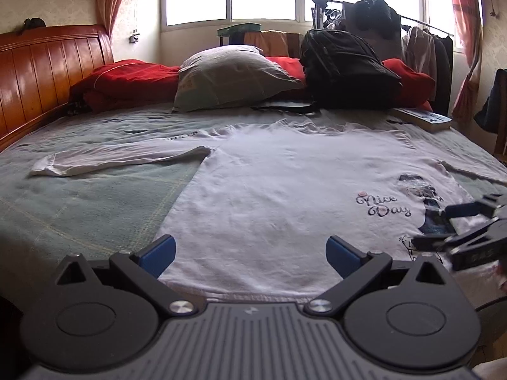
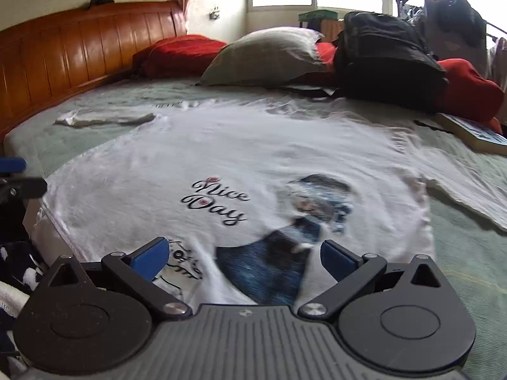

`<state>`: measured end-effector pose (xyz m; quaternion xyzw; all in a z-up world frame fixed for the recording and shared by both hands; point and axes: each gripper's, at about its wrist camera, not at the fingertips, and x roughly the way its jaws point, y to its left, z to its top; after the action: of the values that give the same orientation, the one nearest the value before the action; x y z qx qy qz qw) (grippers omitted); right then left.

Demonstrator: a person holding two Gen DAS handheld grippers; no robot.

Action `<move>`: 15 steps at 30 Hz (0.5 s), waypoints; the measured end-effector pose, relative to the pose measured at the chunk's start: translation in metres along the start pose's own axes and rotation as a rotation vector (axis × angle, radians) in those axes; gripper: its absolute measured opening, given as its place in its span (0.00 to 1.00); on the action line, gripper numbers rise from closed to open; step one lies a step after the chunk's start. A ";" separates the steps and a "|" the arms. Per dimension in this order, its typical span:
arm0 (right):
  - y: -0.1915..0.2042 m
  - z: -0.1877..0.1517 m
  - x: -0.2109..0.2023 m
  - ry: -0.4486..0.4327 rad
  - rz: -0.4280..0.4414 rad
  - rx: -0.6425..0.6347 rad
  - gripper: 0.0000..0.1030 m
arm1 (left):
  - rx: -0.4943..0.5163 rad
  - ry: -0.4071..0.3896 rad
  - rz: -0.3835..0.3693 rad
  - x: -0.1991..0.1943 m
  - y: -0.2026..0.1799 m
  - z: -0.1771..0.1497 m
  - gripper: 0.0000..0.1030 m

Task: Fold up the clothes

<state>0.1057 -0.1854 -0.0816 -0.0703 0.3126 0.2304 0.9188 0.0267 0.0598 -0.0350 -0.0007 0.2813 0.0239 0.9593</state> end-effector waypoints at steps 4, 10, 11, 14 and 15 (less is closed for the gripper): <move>0.015 -0.017 0.002 0.008 -0.019 -0.077 1.00 | 0.005 0.003 -0.019 0.001 0.000 -0.004 0.98; 0.005 -0.039 -0.017 -0.013 0.018 -0.024 1.00 | 0.049 0.006 -0.097 0.022 -0.016 0.008 0.98; 0.006 -0.039 -0.018 -0.015 0.019 -0.025 1.00 | 0.066 0.003 -0.112 0.026 -0.020 0.012 0.98; 0.007 -0.036 -0.018 0.001 0.011 -0.026 1.00 | 0.090 0.013 -0.163 0.046 -0.034 0.022 0.98; 0.007 -0.036 -0.018 0.006 0.010 -0.025 1.00 | 0.090 0.022 -0.177 0.052 -0.037 0.023 0.98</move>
<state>0.0699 -0.1960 -0.0993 -0.0807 0.3127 0.2388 0.9158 0.0845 0.0251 -0.0442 0.0176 0.2915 -0.0736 0.9536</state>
